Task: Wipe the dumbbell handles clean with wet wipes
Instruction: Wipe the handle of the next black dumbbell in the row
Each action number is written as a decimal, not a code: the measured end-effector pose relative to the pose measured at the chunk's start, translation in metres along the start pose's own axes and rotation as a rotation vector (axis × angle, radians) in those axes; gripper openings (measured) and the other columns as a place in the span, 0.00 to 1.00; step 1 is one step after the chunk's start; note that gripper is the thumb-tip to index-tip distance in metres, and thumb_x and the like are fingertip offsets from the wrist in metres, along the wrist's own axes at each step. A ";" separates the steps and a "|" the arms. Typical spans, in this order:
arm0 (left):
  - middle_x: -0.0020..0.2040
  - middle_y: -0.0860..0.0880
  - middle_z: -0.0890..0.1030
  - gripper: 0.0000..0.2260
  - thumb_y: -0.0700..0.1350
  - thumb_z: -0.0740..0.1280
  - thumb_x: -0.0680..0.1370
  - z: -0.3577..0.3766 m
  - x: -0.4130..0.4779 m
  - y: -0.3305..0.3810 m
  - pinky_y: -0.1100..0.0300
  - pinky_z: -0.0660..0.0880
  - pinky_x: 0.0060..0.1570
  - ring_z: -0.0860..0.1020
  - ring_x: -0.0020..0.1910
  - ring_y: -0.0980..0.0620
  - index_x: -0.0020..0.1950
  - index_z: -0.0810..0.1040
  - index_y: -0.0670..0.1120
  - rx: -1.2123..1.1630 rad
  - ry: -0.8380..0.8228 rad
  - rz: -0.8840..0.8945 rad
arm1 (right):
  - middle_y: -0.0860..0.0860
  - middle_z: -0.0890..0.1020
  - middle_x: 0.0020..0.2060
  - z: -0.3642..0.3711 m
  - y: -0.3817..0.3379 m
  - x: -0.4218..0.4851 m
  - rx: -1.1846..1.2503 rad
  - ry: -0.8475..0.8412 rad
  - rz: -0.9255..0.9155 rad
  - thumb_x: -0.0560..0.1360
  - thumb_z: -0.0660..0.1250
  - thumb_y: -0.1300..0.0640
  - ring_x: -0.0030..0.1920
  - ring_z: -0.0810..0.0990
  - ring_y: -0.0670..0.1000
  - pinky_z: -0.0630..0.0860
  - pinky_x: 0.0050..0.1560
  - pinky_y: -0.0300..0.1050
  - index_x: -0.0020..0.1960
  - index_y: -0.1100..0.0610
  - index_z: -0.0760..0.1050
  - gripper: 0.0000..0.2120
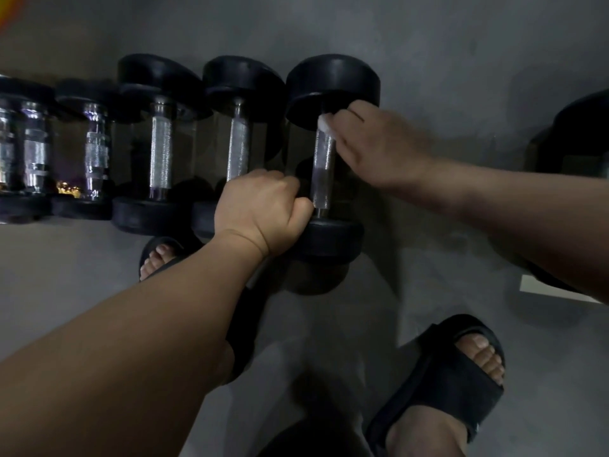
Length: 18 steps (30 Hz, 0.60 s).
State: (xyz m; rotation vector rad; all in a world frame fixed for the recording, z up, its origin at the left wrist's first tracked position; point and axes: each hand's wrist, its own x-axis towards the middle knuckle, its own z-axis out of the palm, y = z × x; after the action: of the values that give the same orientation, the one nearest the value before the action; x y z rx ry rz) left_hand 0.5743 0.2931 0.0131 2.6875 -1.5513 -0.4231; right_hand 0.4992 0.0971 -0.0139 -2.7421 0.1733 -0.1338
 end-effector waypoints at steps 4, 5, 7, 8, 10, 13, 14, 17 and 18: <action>0.38 0.45 0.77 0.16 0.57 0.47 0.72 0.001 0.001 0.001 0.55 0.56 0.35 0.75 0.41 0.41 0.36 0.65 0.48 -0.010 0.002 0.000 | 0.59 0.76 0.44 0.004 0.000 -0.014 0.125 -0.035 -0.027 0.82 0.57 0.52 0.36 0.76 0.62 0.70 0.33 0.50 0.56 0.59 0.76 0.13; 0.38 0.45 0.78 0.16 0.57 0.46 0.72 0.001 0.001 0.001 0.55 0.55 0.35 0.75 0.41 0.41 0.36 0.65 0.48 -0.008 0.001 0.004 | 0.60 0.78 0.45 0.003 -0.005 -0.021 0.167 -0.075 -0.098 0.82 0.57 0.52 0.38 0.77 0.62 0.70 0.35 0.48 0.55 0.60 0.78 0.15; 0.39 0.44 0.78 0.16 0.57 0.46 0.72 0.001 0.001 0.000 0.55 0.55 0.35 0.76 0.42 0.40 0.37 0.66 0.49 -0.004 0.003 0.009 | 0.60 0.80 0.47 -0.001 -0.015 -0.034 0.240 -0.172 -0.259 0.81 0.59 0.52 0.42 0.79 0.60 0.73 0.38 0.47 0.55 0.62 0.80 0.17; 0.39 0.44 0.78 0.16 0.57 0.46 0.72 0.001 0.001 0.000 0.55 0.56 0.35 0.76 0.42 0.40 0.37 0.66 0.49 -0.003 0.005 0.010 | 0.60 0.80 0.47 -0.003 -0.015 -0.035 0.240 -0.192 -0.300 0.81 0.60 0.52 0.43 0.79 0.60 0.75 0.38 0.47 0.55 0.63 0.80 0.16; 0.39 0.45 0.78 0.16 0.57 0.46 0.72 0.001 0.001 0.000 0.55 0.56 0.35 0.76 0.42 0.41 0.37 0.66 0.48 0.000 0.007 0.009 | 0.61 0.79 0.46 -0.003 -0.007 -0.023 0.180 -0.150 -0.238 0.81 0.60 0.53 0.41 0.79 0.62 0.74 0.35 0.49 0.55 0.62 0.80 0.15; 0.39 0.47 0.77 0.17 0.57 0.45 0.72 0.002 0.000 0.000 0.55 0.56 0.34 0.75 0.42 0.42 0.37 0.66 0.48 0.003 0.005 0.008 | 0.61 0.78 0.43 -0.003 0.011 -0.003 0.110 -0.031 -0.032 0.80 0.63 0.58 0.38 0.77 0.63 0.66 0.36 0.47 0.52 0.61 0.77 0.08; 0.39 0.46 0.77 0.17 0.57 0.45 0.72 0.002 0.000 0.000 0.55 0.57 0.34 0.75 0.42 0.42 0.37 0.66 0.48 0.000 0.008 0.010 | 0.60 0.77 0.43 -0.003 0.011 -0.004 0.108 -0.030 -0.029 0.80 0.63 0.58 0.38 0.77 0.63 0.67 0.36 0.48 0.52 0.60 0.77 0.06; 0.40 0.45 0.78 0.16 0.57 0.45 0.72 0.003 0.000 -0.001 0.55 0.58 0.35 0.76 0.43 0.41 0.37 0.66 0.48 -0.011 0.010 0.014 | 0.57 0.75 0.41 -0.002 0.000 -0.026 0.211 -0.142 -0.123 0.79 0.65 0.59 0.36 0.75 0.59 0.71 0.34 0.50 0.49 0.54 0.73 0.01; 0.40 0.45 0.78 0.16 0.57 0.45 0.72 0.003 0.000 -0.001 0.55 0.58 0.35 0.76 0.43 0.40 0.37 0.66 0.49 -0.014 0.012 0.012 | 0.56 0.75 0.40 -0.005 -0.002 -0.033 0.256 -0.181 -0.162 0.78 0.67 0.60 0.35 0.73 0.56 0.69 0.34 0.49 0.47 0.52 0.72 0.05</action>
State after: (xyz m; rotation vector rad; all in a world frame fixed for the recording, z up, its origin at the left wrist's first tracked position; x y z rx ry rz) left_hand 0.5742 0.2934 0.0101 2.6637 -1.5553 -0.4142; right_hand 0.4665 0.1018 -0.0110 -2.4932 -0.1091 0.0465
